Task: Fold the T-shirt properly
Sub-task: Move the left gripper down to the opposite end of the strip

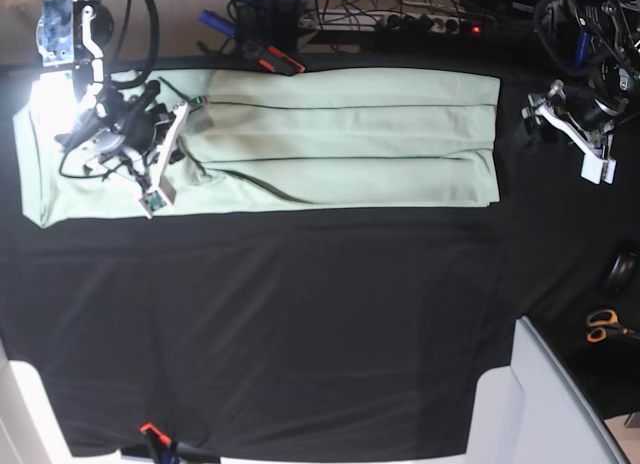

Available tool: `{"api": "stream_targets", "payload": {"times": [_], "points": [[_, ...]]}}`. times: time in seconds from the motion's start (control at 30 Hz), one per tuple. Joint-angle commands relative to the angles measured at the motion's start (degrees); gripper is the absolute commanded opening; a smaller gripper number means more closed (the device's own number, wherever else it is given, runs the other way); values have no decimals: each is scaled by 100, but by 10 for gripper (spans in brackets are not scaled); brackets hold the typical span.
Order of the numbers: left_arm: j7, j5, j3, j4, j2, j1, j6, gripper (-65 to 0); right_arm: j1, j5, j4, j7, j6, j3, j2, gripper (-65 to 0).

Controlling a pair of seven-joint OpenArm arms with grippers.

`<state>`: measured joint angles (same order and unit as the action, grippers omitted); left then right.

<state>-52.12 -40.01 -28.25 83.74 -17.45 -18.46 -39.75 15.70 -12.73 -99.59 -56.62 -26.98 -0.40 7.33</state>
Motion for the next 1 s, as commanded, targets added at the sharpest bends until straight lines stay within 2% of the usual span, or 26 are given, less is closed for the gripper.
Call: {"api": "stream_targets", "payload": {"times": [0.0,0.07,0.13,0.3,0.77,0.97], "points": [[91,-83,-54,52,-79,66,-25,-170,-28,-50,3,190,-14,1,27,-650],[82,-65,-28,-177,-96,101,-25,-60,34,-50,161,339,-14,1,27,-650],[100,-65,-63,-520,-88,224,-25,-8,43,-59,258,427,-14,1,27,-650],[100,-74,-63,-1249,-79,496,-25,-8,78,-59,372,532,-14,1,36,-650],[108,-47,-54,-1267,273,734,-25,-10,78,-59,372,532,-14,-8,36,-650],[108,761,-45,-1258,712,927,-25,-10,78,-59,372,532,-14,-8,27,-650]]}}
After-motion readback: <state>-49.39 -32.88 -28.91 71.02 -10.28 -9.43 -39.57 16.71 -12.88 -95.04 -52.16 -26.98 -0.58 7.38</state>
